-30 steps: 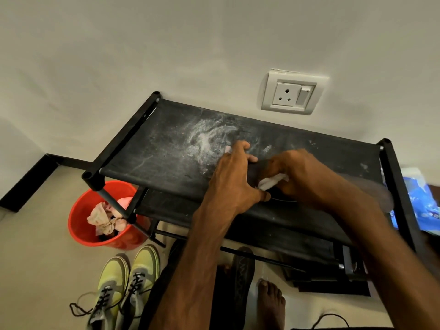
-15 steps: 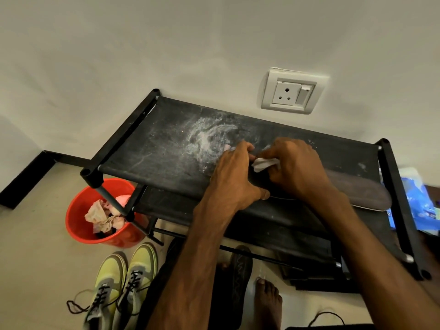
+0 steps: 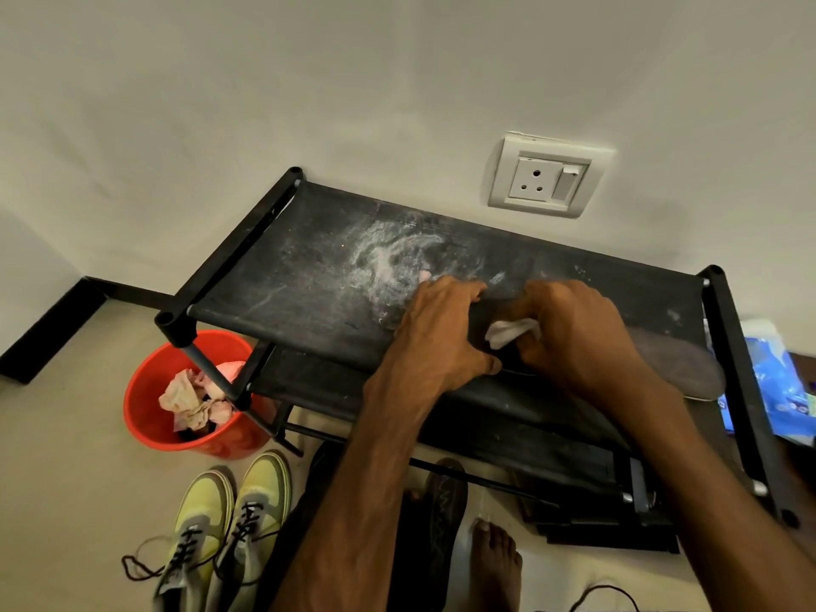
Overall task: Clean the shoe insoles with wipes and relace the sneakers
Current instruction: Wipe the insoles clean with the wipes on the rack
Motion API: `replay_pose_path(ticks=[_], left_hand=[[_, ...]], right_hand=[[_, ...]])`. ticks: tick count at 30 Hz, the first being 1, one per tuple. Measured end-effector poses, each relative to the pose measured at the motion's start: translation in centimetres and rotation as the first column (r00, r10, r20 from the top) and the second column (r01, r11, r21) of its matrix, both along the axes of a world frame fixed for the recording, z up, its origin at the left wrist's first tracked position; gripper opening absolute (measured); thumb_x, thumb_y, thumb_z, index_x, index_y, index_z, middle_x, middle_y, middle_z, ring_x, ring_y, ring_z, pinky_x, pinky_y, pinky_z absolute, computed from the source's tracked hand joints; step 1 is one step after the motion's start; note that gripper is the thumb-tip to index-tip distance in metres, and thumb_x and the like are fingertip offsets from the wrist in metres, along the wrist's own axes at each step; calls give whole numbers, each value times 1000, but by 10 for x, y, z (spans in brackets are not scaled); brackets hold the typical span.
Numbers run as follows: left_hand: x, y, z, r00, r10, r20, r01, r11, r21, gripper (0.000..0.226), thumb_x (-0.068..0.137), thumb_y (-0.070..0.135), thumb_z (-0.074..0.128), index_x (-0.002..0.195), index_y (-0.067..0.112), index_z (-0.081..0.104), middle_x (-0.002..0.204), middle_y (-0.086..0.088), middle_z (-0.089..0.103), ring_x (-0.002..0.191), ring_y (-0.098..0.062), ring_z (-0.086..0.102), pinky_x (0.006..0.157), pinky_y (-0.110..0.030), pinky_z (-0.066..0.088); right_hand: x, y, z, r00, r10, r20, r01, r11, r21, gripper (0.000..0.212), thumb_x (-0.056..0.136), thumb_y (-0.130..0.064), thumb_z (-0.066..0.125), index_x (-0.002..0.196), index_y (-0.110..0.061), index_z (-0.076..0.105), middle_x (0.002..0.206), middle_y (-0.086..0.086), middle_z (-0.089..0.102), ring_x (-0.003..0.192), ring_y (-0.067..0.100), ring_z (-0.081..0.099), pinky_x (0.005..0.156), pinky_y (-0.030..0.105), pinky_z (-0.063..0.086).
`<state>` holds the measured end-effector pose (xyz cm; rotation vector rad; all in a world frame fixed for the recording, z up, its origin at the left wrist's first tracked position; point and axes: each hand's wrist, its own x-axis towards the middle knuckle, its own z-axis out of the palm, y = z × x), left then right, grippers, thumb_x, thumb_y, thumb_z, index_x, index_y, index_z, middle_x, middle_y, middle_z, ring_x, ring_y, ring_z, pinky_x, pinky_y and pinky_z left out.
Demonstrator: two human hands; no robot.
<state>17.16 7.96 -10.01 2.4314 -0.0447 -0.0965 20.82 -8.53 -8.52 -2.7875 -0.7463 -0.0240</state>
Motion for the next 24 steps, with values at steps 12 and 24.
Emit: replay_pose_path(ticks=[12, 24], left_hand=[[1, 0, -6, 999, 27, -19, -27, 999, -41, 98, 64, 34, 94, 149, 22, 47, 138, 0, 54, 127, -18, 48, 106, -28, 37], [5, 2, -2, 999, -32, -34, 34, 998, 44, 88, 67, 38, 91, 145, 27, 52, 138, -3, 51, 129, -21, 45, 109, -34, 37]], right_hand=[[-1, 1, 13, 993, -15, -117, 6, 997, -81, 20, 85, -26, 75, 103, -32, 79, 103, 2, 75, 93, 28, 68, 79, 49, 58], [10, 9, -1, 989, -147, 23, 147, 989, -13, 22, 82, -33, 77, 103, -32, 79, 104, 2, 74, 95, 32, 68, 79, 50, 57]])
